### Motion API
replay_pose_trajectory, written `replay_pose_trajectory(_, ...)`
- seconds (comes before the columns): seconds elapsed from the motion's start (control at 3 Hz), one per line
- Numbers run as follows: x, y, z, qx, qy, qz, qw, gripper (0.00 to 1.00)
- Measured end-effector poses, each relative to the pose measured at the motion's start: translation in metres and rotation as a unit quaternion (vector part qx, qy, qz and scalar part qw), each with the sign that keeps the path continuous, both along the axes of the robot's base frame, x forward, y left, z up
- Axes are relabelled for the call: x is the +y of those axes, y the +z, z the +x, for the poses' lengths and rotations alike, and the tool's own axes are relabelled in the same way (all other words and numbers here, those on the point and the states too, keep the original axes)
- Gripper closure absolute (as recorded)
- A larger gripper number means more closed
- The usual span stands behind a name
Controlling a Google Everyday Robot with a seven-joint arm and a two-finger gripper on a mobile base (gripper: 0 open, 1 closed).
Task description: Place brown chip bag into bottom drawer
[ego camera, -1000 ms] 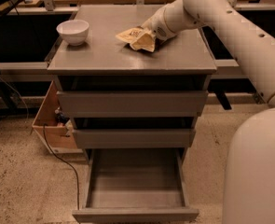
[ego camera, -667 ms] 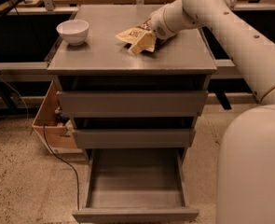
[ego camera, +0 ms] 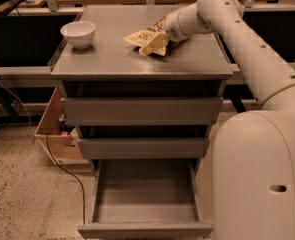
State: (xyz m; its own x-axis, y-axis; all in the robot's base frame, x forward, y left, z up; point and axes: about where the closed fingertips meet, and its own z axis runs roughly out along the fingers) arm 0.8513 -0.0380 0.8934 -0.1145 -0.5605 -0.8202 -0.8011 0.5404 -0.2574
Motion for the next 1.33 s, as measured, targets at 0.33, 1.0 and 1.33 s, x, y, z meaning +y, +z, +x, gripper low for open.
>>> replay_pose_trajectory(0.33, -0.004, -0.01, 0.018, 0.009, -0.02, 0.024, 0.9995, 0.14)
replay_pose_trajectory(1.0, -0.014, -0.011, 0.029, 0.012, -0.04, 0.041, 0.9983, 0.61)
replay_pose_trajectory(1.33, -0.013, -0.005, 0.02, 0.009, -0.038, 0.039, 0.9985, 0.84)
